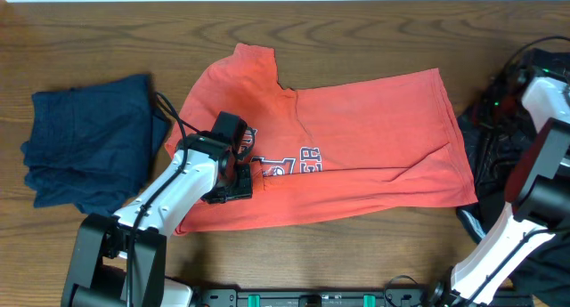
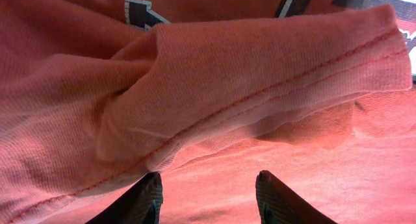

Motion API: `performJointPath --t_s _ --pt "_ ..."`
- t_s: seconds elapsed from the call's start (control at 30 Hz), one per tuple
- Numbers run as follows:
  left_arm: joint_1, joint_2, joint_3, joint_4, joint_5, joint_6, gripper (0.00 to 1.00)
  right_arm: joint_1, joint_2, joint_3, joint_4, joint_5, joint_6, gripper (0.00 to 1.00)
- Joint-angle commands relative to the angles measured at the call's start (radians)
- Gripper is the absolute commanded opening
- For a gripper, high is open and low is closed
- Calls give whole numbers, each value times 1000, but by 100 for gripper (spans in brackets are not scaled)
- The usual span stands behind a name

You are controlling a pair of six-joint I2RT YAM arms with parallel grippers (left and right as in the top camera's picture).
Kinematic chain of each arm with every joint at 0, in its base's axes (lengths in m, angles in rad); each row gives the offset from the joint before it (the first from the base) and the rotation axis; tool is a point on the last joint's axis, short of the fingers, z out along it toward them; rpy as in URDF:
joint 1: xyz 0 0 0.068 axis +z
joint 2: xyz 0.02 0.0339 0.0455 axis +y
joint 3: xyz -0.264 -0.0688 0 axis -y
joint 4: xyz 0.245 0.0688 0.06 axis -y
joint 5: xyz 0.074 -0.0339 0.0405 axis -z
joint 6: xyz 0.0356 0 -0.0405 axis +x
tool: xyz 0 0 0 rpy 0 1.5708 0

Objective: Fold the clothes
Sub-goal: 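Grasp the t-shirt's top corners with the left and right grippers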

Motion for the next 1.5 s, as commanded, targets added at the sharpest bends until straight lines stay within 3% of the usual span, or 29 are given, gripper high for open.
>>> performJointPath --t_s 0.0,0.27,0.47,0.57,0.93,1.1,1.2,1.3,1.47 --pt "5 1 -4 1 -13 -10 49 -82 58 8 -4 82 14 15" --pt "5 1 -4 -11 -13 -9 50 -314 77 14 -40 210 142 11" --pt "5 1 -4 -10 -13 -9 54 -451 39 63 -55 -122 124 18" --pt "5 1 -4 -11 -13 -9 54 -453 -13 86 -61 -175 118 19" --pt "6 0 48 -68 -13 27 58 -228 -294 102 -68 -362 -5 26" --pt "40 1 237 -182 -61 74 68 -53 -350 102 -112 -333 -51 41" --pt "95 3 338 -172 -57 116 79 22 -353 102 -148 -300 -55 53" --pt "166 25 422 -124 -53 169 80 83 -352 98 -185 -290 -55 66" --pt "280 162 526 -30 58 271 81 140 -352 98 -228 -286 -54 69"
